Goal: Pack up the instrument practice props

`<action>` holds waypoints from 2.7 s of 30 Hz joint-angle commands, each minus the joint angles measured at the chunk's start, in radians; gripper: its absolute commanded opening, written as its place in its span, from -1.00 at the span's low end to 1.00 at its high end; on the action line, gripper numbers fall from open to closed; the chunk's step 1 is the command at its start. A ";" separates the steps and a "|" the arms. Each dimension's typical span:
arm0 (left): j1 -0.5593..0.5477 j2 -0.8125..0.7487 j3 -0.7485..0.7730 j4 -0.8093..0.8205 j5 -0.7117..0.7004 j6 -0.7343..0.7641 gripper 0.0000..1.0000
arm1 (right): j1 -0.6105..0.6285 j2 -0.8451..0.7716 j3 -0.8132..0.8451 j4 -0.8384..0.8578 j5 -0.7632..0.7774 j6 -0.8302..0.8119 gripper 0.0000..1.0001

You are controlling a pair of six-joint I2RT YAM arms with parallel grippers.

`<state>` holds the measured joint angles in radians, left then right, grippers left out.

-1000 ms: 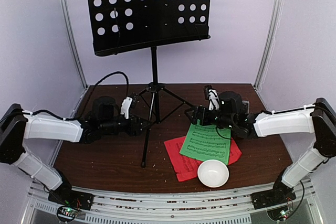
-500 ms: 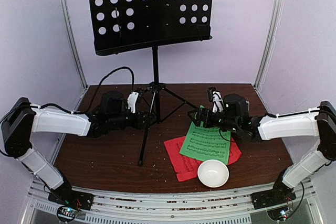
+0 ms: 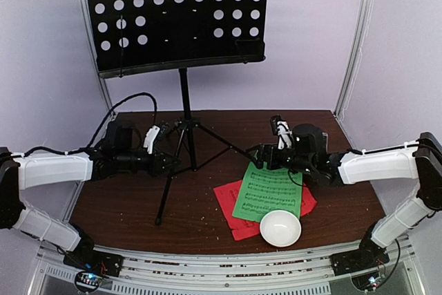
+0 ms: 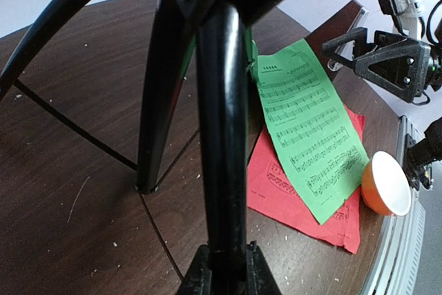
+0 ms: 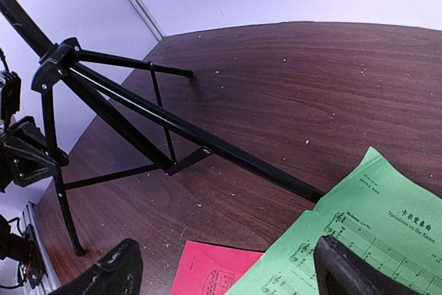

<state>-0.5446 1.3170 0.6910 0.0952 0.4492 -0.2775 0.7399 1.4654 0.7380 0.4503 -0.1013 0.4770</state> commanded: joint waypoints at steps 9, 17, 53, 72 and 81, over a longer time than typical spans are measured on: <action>0.070 -0.075 0.003 -0.126 0.073 0.135 -0.38 | 0.009 0.157 0.172 -0.090 -0.192 -0.257 0.73; 0.069 -0.121 -0.084 -0.017 -0.026 0.095 -0.30 | 0.006 0.295 0.315 -0.106 -0.219 -0.322 0.63; 0.068 -0.077 -0.165 0.165 -0.043 0.065 -1.00 | 0.062 0.537 0.765 0.444 -0.479 0.110 0.56; 0.068 -0.108 -0.187 0.156 -0.036 0.061 -1.00 | 0.085 0.738 1.114 0.382 -0.419 0.101 0.23; 0.068 -0.105 -0.186 0.160 -0.038 0.058 -1.00 | 0.085 0.795 1.246 0.354 -0.444 0.120 0.02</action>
<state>-0.4831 1.2228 0.5259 0.2466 0.4335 -0.2497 0.8253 2.2349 1.9366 0.8062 -0.5320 0.5888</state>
